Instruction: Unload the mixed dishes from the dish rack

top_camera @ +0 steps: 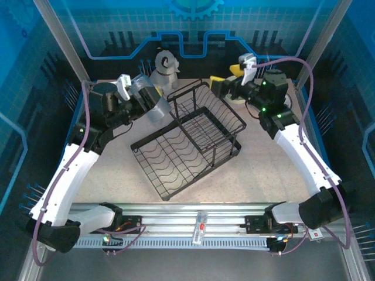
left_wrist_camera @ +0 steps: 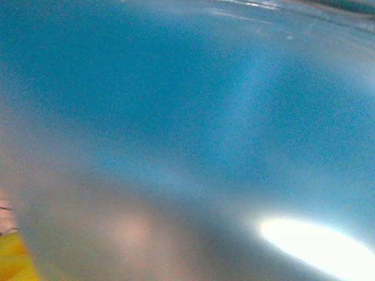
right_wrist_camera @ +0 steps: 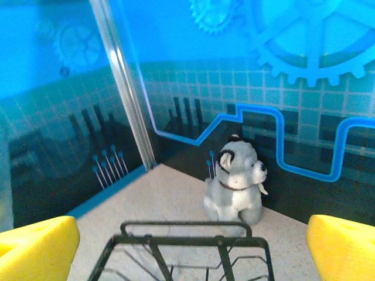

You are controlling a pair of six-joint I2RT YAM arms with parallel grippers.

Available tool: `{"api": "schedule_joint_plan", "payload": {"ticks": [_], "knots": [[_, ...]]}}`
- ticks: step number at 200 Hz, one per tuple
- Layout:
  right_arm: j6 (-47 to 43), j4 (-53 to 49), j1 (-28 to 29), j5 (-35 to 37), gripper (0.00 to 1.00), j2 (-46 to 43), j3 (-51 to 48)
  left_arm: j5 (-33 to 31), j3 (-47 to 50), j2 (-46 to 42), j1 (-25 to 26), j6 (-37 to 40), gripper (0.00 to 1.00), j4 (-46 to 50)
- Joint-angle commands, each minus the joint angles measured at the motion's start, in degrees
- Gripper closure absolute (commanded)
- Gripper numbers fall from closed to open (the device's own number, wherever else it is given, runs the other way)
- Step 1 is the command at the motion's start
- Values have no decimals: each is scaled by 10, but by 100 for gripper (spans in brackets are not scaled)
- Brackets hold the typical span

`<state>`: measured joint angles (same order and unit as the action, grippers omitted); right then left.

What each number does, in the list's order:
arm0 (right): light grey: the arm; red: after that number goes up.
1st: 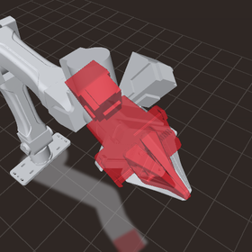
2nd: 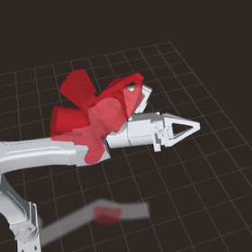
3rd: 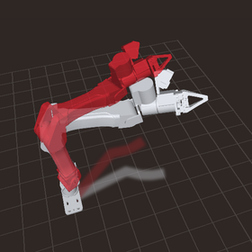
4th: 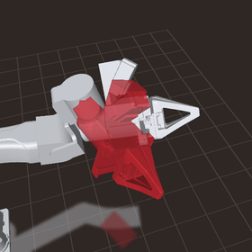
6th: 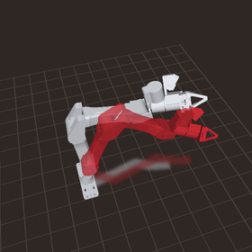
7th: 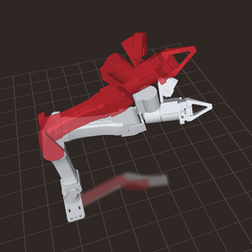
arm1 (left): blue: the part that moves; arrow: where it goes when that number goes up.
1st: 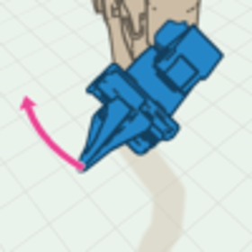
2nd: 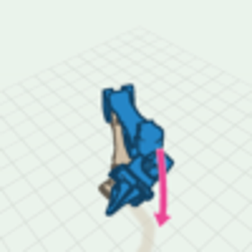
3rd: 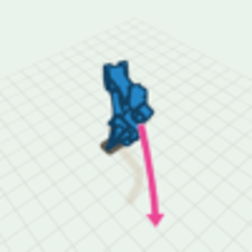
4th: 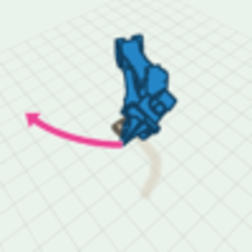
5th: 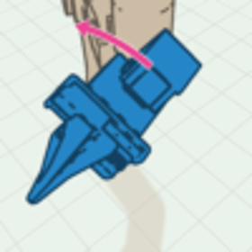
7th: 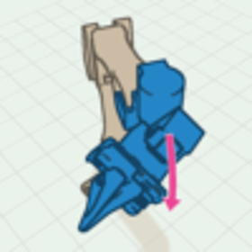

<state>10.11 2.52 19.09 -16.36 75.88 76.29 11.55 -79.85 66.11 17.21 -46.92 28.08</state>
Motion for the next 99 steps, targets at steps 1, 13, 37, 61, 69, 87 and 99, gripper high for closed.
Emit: {"api": "schedule_joint_plan", "payload": {"ticks": [1, 13, 37, 61, 69, 87, 99], "knots": [[-113, -19, 31, 44, 0, -43, -23, 85, -38, 22, -7, -91, 41, -25], [-134, -11, 52, 47, 0, -56, -40, 108, -50, 35, -7, -122, 41, -34], [-169, 7, 86, 52, 1, -76, -68, 135, -61, 49, -6, -172, 41, -73], [-208, 5, 124, 56, 3, -84, -73, 167, -62, 66, -5, -235, 41, -111], [-225, 2, 139, 63, 4, -83, -71, 174, -59, 71, -2, -256, 41, -128], [-249, -5, 165, 71, 6, -80, -65, 181, -61, 80, 4, -273, 41, -145], [-252, -7, 172, 70, 7, -77, -60, 186, -67, 87, 8, -274, 41, -147]]}}
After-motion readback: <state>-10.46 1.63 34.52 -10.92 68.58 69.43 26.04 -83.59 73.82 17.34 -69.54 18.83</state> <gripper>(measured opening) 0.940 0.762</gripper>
